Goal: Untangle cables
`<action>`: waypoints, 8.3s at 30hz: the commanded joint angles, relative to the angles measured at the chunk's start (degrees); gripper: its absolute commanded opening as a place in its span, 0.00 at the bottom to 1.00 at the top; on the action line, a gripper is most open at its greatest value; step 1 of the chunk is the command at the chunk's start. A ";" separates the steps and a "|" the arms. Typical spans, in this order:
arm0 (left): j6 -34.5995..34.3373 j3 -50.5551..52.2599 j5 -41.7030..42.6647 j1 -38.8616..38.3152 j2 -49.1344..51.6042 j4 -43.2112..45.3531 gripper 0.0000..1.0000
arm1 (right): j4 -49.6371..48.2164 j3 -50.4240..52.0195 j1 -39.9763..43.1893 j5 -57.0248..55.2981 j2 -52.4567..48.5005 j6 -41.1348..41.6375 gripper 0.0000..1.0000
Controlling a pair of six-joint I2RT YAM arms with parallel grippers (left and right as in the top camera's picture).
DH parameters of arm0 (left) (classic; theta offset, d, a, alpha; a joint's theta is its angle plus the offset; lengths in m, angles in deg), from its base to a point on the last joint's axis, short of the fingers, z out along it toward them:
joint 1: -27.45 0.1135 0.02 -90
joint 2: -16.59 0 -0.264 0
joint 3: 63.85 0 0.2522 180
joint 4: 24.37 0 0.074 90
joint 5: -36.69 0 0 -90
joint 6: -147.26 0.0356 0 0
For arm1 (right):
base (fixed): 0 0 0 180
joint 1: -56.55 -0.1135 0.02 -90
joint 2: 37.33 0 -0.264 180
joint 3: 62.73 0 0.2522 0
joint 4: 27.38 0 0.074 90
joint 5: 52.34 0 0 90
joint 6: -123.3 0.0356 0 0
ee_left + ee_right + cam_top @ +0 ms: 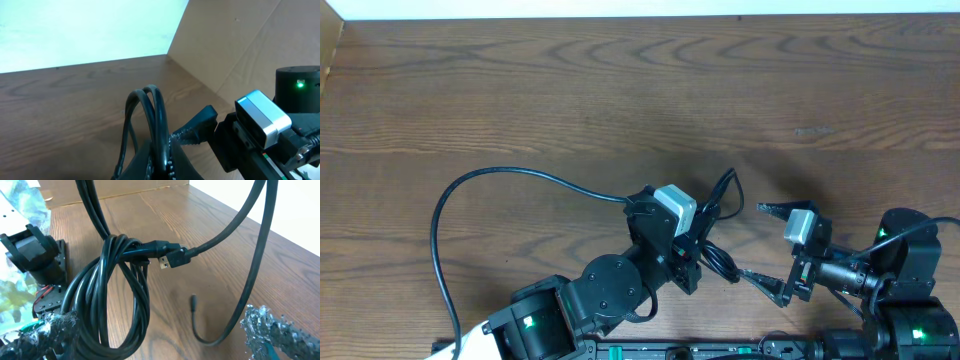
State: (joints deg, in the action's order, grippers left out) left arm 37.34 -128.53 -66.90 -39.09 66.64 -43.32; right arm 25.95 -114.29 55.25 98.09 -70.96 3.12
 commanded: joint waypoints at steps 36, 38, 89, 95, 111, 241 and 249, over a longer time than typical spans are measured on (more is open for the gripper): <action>-0.79 0.04 15.39 -0.04 3.98 9.46 0.08 | -1.03 -1.09 0.13 -0.50 0.17 -0.76 0.99; -0.76 0.04 17.14 -0.02 4.50 10.56 0.07 | -1.09 -1.09 0.13 -0.79 0.17 -0.76 0.99; -1.44 0.04 34.18 -0.42 5.70 14.78 0.07 | -7.82 -0.87 0.09 -18.45 -10.91 16.09 0.42; -1.42 0.04 37.86 -0.57 5.64 16.22 0.08 | -5.90 -0.87 0.09 -34.42 -10.91 24.90 0.46; -1.38 0.04 38.64 -0.55 4.79 18.64 0.07 | -1.18 -0.87 0.11 -53.75 -10.91 33.00 0.99; -13.00 0.04 23.93 20.68 4.17 3.67 0.07 | 0.04 -0.81 0.13 -22.75 -11.02 13.40 0.99; -13.42 0.04 22.91 23.65 4.17 3.96 0.07 | 0.00 -0.81 0.13 -10.64 -11.02 13.42 0.99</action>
State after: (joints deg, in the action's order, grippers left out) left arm 24.58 -128.42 -42.15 -16.40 71.16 -40.26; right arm 25.93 -114.32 55.29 79.25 -81.95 17.00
